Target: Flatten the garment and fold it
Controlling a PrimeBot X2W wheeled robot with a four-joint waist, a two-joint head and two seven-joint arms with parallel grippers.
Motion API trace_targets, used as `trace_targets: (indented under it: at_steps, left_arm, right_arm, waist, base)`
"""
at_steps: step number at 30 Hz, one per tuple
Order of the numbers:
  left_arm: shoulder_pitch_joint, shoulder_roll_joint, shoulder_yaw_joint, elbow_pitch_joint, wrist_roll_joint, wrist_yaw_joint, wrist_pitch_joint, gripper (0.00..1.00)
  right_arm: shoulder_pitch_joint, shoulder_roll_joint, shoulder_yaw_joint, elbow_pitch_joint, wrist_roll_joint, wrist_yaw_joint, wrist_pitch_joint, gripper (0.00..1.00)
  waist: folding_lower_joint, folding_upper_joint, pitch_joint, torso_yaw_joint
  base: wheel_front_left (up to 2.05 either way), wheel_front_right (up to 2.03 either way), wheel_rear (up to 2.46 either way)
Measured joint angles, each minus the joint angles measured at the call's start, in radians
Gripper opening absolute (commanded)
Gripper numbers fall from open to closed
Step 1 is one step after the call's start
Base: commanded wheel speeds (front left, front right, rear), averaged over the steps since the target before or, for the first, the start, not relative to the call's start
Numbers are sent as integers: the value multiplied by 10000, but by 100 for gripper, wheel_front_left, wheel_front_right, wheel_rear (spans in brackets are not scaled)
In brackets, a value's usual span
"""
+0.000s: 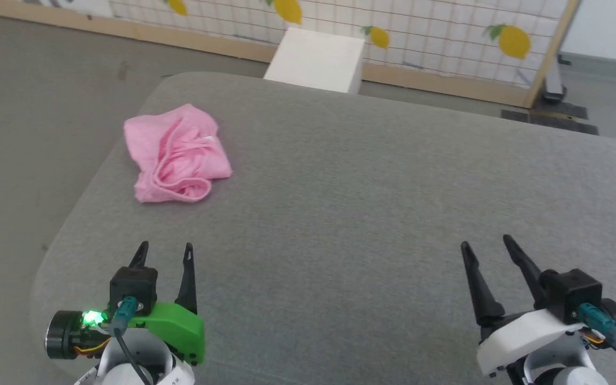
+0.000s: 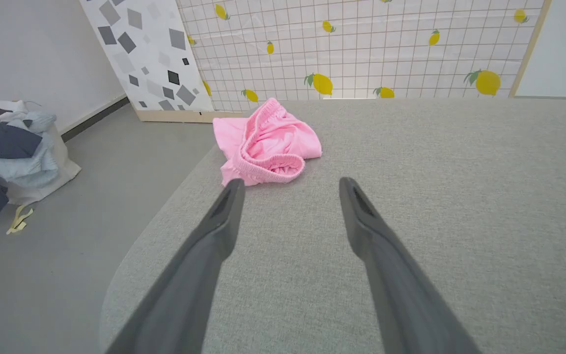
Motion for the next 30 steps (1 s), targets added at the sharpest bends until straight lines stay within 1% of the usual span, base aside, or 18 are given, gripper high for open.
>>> trace_targets:
  at_steps: [1,16,25,30]
  left_arm:
    - [0,42,-54,38,42,61,-12,100]
    - [-147,253,-347,313,127,343,-102,100]
    - [-191,393,-474,370,127,466,-132,100]
    - [-234,445,-500,368,127,506,-174,100]
  right_arm:
    - [110,10,111,-56,12,0,2,100]
    - [477,29,351,-430,146,0,196,100]
    - [521,52,454,-558,234,0,234,100]
    - [539,63,489,-575,234,0,234,100]
  waist:
    - [0,0,-11,366]
    - [0,0,-148,2171]
    - [0,0,-162,2899]
    - [0,0,-75,2967]
  base:
    - [0,0,0]
    - [0,0,0]
    - [0,0,0]
    - [0,0,0]
